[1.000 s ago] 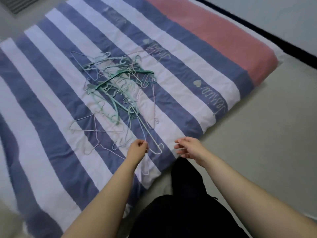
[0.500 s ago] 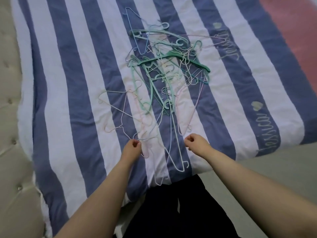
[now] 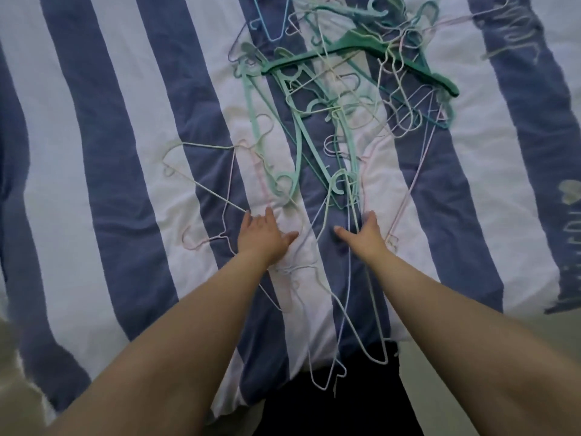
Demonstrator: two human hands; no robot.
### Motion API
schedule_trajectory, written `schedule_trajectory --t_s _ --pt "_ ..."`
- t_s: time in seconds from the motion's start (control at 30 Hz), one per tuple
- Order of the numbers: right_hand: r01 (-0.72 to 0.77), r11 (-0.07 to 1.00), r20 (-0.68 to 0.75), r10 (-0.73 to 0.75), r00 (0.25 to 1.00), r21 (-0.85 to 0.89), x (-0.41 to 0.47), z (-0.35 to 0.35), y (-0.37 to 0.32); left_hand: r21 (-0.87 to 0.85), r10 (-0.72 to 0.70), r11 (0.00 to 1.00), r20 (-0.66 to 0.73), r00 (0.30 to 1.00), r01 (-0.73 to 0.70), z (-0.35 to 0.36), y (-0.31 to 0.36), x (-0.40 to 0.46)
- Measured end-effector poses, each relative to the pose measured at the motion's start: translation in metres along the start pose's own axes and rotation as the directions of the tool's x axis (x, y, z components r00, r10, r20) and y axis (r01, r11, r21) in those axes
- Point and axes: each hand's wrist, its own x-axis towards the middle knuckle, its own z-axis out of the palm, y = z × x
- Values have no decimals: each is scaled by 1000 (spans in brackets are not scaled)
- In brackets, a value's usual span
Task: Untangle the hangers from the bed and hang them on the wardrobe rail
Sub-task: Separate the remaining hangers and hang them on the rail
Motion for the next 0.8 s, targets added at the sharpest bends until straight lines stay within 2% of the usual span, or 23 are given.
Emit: schedule_trajectory --t_s 0.07,0.13,0.2,0.27,0.3,0.37,0.43,0.5,0.57,0.63,0.7,0.8 --pt "-30 998 -30 28 999 -57 14 10 3 28 5 1000 36 999 -6 7 3 13" --pt "-43 999 -14 43 999 34 22 19 1 -8 -7 1000 63 998 8 15 10 18" --pt "-98 979 96 82 992 177 27 29 -4 -188 -125 972 81 989 138 18 20 18" --pt "-173 936 222 107 969 305 25 41 -11 -425 -263 851 162 951 308 22 25 17" --pt "-202 916 256 114 960 348 23 46 -16 -504 -281 784 230 932 361 22 27 17" --pt "-246 888 295 132 946 389 13 49 -25 -587 -220 715 326 920 379 19 28 14" --pt "-239 887 313 115 943 395 1 42 -32 -618 -177 690 359 916 376 15 27 12" --pt "-181 912 297 69 952 369 -15 32 -37 -659 -149 662 350 925 356 6 28 6" --pt "-129 924 274 27 961 361 -31 21 -42 -742 -94 595 320 943 310 -5 34 2" --pt "-126 911 277 14 961 392 -49 9 -50 -829 -39 483 302 952 283 -17 45 -7" --pt "-119 905 292 -6 957 408 -72 -6 -62 -907 -18 299 307 952 298 -30 57 -21" --pt "-72 878 335 -103 937 472 -107 -31 -77 -935 -35 184 302 953 303 -46 64 -38"
